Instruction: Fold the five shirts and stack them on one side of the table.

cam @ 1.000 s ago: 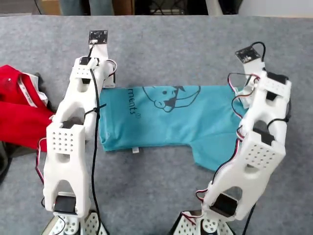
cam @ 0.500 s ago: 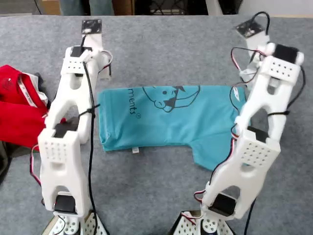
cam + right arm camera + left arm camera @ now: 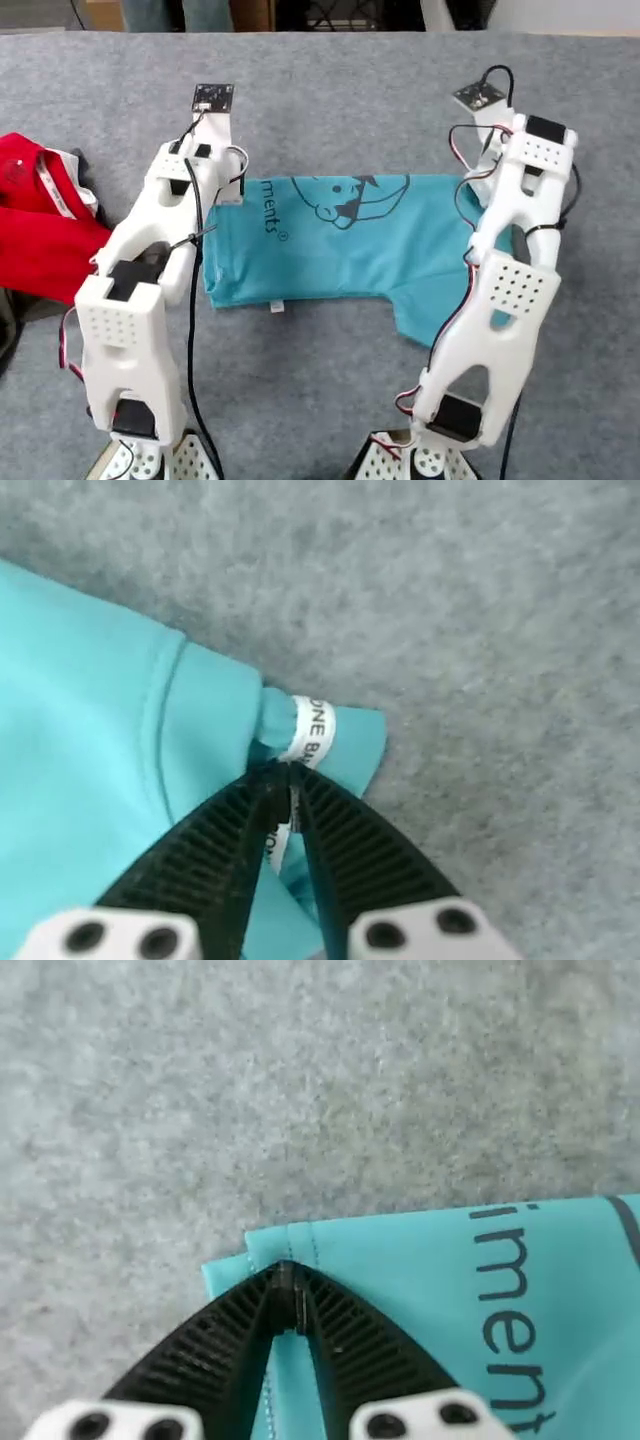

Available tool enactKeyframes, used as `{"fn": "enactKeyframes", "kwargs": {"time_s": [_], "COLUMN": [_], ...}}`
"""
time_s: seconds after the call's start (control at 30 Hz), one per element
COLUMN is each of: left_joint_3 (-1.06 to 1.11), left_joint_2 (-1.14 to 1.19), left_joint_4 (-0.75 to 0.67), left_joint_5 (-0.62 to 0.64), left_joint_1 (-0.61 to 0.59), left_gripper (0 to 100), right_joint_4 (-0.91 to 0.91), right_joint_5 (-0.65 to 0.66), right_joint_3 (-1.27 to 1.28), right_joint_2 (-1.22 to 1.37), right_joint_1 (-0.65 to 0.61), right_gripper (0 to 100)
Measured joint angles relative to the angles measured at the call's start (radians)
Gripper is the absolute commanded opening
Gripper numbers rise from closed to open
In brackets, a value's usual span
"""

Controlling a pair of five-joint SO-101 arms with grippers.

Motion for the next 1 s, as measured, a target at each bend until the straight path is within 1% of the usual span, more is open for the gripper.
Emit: {"fn": "enactKeyframes", "kwargs": {"time_s": [0.1,0.17,0.27,0.37,0.47,0.57,0.73,0.8,0.9,1.0], "left_joint_3": [0.020,0.028,0.084,0.164,0.242,0.339,0.505,0.565,0.651,0.671], "left_joint_2": [-0.044,-0.100,-0.193,-0.269,-0.359,-0.419,-0.434,-0.434,-0.434,-0.437], "left_joint_4": [0.009,0.037,0.037,0.025,0.008,-0.058,-0.196,-0.245,-0.311,-0.344], "left_joint_5": [-0.002,-0.002,-0.002,-0.002,-0.002,-0.002,-0.002,-0.002,-0.002,-0.002], "left_joint_1": [-0.002,-0.003,-0.011,-0.015,-0.018,-0.026,-0.091,-0.126,-0.160,-0.167], "left_gripper": [3,3,3,3,3,3,3,3,3,3], "right_joint_4": [0.023,0.112,0.239,0.354,0.371,0.379,0.379,0.359,0.290,0.195], "right_joint_5": [0.000,-0.002,0.006,0.094,0.183,0.285,0.476,0.554,0.669,0.752], "right_joint_3": [-0.020,-0.055,-0.140,-0.198,-0.169,-0.021,0.381,0.557,0.825,1.109], "right_joint_2": [0.002,-0.011,-0.066,-0.150,-0.244,-0.368,-0.640,-0.772,-0.967,-1.169], "right_joint_1": [0.000,0.002,0.006,0.006,0.028,0.054,0.058,0.060,0.060,0.060], "right_gripper": [1.4,1.4,1.4,1.4,1.5,1.5,1.6,4.7,12.7,15.2]}}
